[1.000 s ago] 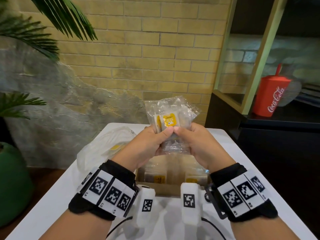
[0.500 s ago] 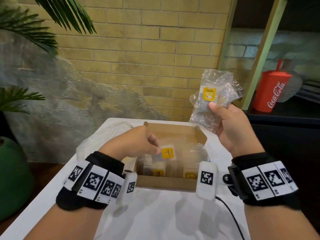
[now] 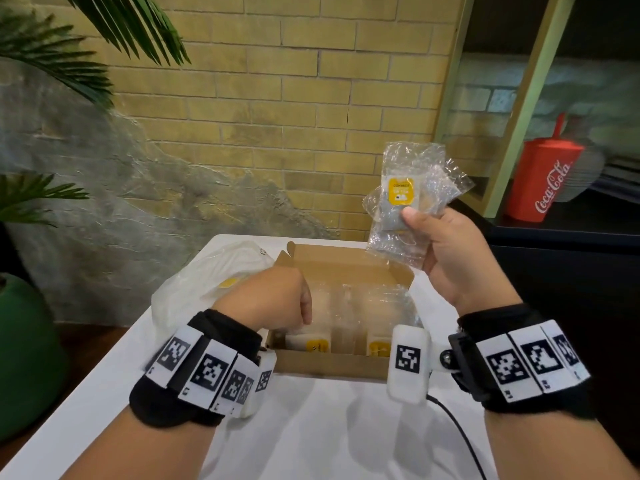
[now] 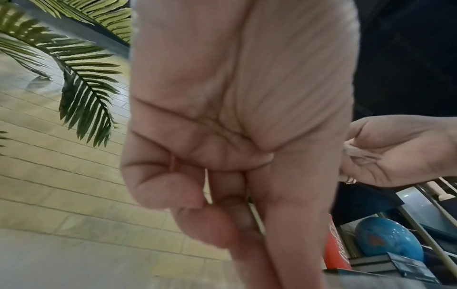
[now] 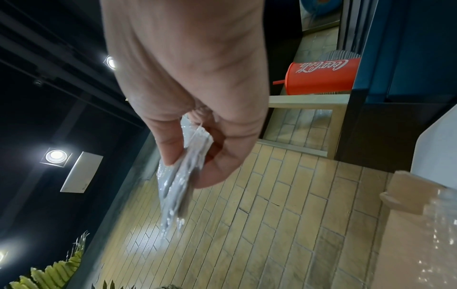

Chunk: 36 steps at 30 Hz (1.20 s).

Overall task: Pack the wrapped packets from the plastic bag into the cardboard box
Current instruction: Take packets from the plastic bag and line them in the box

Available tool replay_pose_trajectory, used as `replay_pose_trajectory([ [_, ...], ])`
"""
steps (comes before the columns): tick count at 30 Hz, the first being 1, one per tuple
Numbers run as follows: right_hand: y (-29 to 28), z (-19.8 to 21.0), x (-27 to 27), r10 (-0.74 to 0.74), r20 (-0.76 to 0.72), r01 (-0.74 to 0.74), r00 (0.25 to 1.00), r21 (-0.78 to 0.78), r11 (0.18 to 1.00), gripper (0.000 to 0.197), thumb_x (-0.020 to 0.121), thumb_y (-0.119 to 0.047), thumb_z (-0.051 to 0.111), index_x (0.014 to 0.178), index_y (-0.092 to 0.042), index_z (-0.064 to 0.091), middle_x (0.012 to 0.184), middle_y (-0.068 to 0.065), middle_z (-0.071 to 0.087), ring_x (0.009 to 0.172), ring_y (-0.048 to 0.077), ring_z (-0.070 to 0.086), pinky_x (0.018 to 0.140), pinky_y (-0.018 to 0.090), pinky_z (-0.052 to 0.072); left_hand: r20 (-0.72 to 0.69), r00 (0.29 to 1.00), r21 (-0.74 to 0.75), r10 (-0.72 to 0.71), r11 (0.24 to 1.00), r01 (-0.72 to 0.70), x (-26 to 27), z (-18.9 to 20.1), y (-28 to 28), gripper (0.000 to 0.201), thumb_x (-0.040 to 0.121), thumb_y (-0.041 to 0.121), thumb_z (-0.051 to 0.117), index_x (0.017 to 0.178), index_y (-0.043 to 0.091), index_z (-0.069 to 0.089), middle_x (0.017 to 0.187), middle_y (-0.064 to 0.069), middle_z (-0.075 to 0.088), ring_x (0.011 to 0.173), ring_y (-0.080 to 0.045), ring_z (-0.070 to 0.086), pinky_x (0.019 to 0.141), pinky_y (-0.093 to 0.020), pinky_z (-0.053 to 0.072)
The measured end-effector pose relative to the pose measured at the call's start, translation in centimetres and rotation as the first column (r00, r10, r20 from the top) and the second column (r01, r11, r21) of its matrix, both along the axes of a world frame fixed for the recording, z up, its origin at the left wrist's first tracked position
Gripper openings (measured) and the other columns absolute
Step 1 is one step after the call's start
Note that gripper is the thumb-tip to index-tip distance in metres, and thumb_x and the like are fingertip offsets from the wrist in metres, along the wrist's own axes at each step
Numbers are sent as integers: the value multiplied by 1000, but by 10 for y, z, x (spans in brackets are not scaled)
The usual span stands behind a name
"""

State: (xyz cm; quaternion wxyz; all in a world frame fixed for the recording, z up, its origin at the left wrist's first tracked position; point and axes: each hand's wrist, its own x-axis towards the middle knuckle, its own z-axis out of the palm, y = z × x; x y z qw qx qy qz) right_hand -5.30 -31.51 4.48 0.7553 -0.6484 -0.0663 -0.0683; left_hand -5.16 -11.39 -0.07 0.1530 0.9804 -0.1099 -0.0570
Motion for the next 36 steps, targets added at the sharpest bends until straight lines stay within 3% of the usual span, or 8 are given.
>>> replay_pose_trajectory([
  [5,5,-4,1,38,-16,-39,999,-34,999,31,88,-17,60,115,-3,58,116,24,63,95,34,59,97,61,43,167,986,-268,11,963,35,-2,9,-3,26,79,35,71,103,24,67,81,12,58,76,-6,57,66,-17,43],
  [9,15,-8,0,124,-22,-126,992,-72,989,27,90,-13,55,114,-2,60,111,23,65,97,42,61,93,57,46,45,997,-824,-70,561,76,-11,22,-9,51,71,50,71,117,36,54,92,14,63,86,-2,62,76,-24,52],
  [12,23,-13,1,179,-6,-179,984,-104,978,32,90,-11,56,117,5,57,104,21,67,85,27,66,73,37,56,-32,983,-942,-181,333,31,-12,18,-20,40,81,33,68,117,32,51,97,9,67,89,-9,67,73,-25,55],
  [14,29,-16,1,177,7,-174,984,-139,975,34,87,-15,62,114,6,59,108,26,65,86,32,64,75,40,53,-17,992,-967,-125,255,16,-10,14,-27,33,87,18,63,117,27,51,100,3,68,86,-12,67,68,-26,55],
  [17,32,-18,0,172,3,-170,985,-156,973,30,87,-20,61,111,-2,62,107,21,68,96,36,66,86,48,53,25,998,-964,-63,262,41,-7,11,-29,25,89,8,59,105,27,54,89,6,67,74,-7,65,57,-21,51],
  [22,29,-17,1,187,6,-184,982,-154,971,22,93,-24,52,106,-10,64,100,10,71,87,22,67,80,38,55,53,997,-958,-64,280,69,-5,12,-22,28,90,7,58,104,30,54,85,6,67,70,-6,64,58,-21,50],
  [29,16,-13,10,51,14,-51,999,39,998,7,91,-10,53,87,-11,58,76,3,60,69,12,58,58,20,49,73,997,-925,-3,373,69,-2,17,-8,33,89,6,58,114,26,52,84,9,69,67,-1,64,58,-19,49],
  [36,14,-16,8,93,78,-89,993,-53,995,25,83,2,61,98,-16,55,76,1,60,62,6,57,53,16,44,15,999,-969,-50,246,26,-5,22,-4,27,87,-3,53,97,22,56,67,11,61,54,-3,57,50,-17,48],
])
